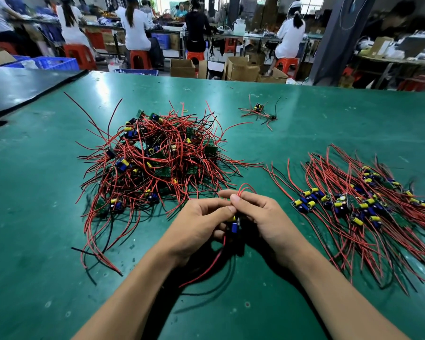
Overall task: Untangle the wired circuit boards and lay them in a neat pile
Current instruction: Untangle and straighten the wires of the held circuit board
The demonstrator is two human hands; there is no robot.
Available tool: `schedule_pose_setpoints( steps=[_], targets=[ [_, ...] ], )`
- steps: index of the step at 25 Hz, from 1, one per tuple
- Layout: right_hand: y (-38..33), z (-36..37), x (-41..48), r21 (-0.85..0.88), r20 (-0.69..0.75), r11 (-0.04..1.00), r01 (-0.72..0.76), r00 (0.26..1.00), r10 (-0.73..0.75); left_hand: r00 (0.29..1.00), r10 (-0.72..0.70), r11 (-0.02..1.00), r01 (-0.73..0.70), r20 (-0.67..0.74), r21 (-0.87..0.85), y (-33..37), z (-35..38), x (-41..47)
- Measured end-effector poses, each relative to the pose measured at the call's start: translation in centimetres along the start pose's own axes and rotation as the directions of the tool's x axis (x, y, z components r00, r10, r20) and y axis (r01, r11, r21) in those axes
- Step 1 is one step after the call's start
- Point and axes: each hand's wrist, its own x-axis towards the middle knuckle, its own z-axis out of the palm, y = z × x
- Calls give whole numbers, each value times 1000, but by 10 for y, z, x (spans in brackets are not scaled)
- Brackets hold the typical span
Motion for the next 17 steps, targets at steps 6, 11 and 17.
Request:
schedule_pose_setpoints(
  steps=[6, 11, 17],
  targets=[
    [0, 3, -3, -24, 46, 999, -39, 998, 40, 1000, 27, 994, -27, 3, 101, 0, 6, -2],
    [-3, 0, -6, -229, 90, 973, -31, 995, 53, 997, 73, 984, -74, 15, 161, 2, 6, -4],
    [-4, -6, 0, -388, 56, 921, 31, 998, -10, 999, 24, 983, -17, -34, 183, -2, 6, -1]
  ],
)
